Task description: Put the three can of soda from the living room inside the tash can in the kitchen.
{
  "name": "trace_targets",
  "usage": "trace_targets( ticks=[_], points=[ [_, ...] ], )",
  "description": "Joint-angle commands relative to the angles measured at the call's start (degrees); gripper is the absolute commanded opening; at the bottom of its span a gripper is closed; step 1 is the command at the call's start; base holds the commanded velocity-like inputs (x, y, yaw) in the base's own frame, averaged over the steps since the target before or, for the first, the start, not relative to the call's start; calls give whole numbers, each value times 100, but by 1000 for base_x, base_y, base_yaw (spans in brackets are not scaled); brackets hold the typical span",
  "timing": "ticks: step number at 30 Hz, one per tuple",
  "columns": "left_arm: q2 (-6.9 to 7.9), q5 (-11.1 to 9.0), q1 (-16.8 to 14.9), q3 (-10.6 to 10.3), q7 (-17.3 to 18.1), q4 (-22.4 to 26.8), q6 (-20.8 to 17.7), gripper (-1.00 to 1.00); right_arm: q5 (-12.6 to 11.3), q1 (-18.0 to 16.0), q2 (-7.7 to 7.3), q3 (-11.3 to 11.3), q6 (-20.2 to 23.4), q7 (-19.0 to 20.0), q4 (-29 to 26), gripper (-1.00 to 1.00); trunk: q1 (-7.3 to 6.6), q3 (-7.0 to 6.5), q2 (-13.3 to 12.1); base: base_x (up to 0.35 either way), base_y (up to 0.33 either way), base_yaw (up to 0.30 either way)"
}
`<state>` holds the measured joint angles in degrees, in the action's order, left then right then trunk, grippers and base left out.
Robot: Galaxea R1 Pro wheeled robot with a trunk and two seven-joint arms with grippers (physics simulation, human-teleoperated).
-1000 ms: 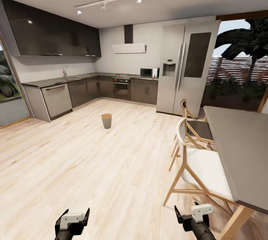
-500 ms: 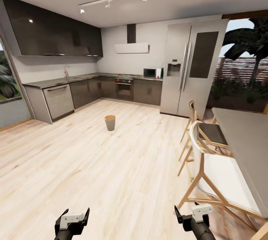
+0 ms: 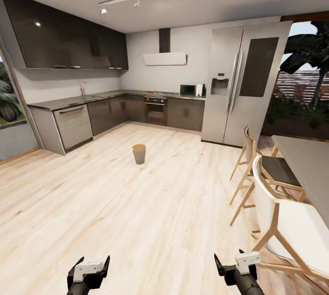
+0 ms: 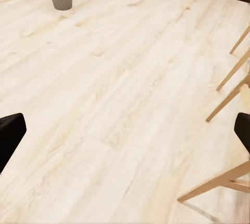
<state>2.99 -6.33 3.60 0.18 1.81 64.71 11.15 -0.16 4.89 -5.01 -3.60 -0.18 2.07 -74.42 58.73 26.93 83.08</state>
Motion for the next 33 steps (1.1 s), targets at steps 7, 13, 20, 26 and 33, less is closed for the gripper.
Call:
trace_targets(
  ticks=[7,13,20,26,33],
  points=[
    [0,0,0,0,-4,1,1,100,10,-12,0,0,0,0,85,100,0,0,0,265,227,0],
    [0,2,0,0,-5,6,1,100,36,-21,0,0,0,-2,102,100,0,0,0,265,227,0],
    [0,5,0,0,-5,0,1,100,25,-23,0,0,0,1,104,100,0,0,0,265,227,0],
    [0,8,0,0,-5,-2,1,100,25,-23,0,0,0,2,104,100,0,0,0,265,227,0],
    [0,9,0,0,-5,-2,1,100,35,-23,0,0,0,2,104,100,0,0,0,265,227,0]
  ],
)
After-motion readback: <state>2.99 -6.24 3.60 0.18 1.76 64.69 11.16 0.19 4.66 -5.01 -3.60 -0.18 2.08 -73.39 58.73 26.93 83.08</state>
